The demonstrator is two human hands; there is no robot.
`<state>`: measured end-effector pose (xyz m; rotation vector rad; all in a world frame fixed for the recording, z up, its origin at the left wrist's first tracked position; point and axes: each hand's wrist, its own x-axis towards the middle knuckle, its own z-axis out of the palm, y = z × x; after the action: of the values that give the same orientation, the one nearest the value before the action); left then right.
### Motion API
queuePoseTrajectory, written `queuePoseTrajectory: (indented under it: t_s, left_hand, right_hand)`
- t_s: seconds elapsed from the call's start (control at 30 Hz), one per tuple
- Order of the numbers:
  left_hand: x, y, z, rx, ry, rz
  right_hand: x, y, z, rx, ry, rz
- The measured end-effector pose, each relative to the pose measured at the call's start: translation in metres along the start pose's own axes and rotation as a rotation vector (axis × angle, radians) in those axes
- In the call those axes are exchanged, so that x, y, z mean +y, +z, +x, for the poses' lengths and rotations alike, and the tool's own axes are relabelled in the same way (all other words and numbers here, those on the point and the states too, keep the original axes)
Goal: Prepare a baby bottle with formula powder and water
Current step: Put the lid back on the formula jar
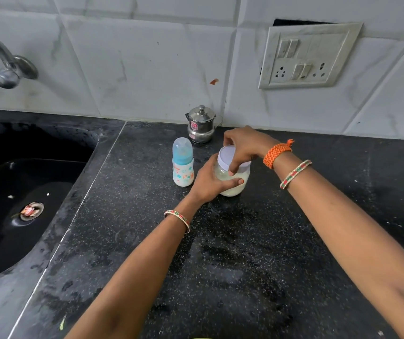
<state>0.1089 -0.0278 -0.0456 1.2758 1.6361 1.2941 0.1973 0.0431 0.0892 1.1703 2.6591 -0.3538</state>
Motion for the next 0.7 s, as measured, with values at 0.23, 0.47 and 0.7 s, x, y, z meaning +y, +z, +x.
queuePoseTrajectory:
  t_s: [0.23, 0.47, 0.7]
  left_hand:
    - [-0.001, 0.001, -0.002, -0.001, 0.01, -0.024]
    - [-0.005, 0.001, 0.0, -0.012, 0.007, -0.028]
    - [-0.004, 0.0, -0.001, -0.025, -0.023, -0.019]
  right_hand:
    - [-0.011, 0.028, -0.008, 0.301, 0.223, -0.131]
    - [-0.009, -0.002, -0.025, 0.17, -0.018, -0.005]
    - [-0.015, 0.011, -0.017, -0.032, -0.02, 0.031]
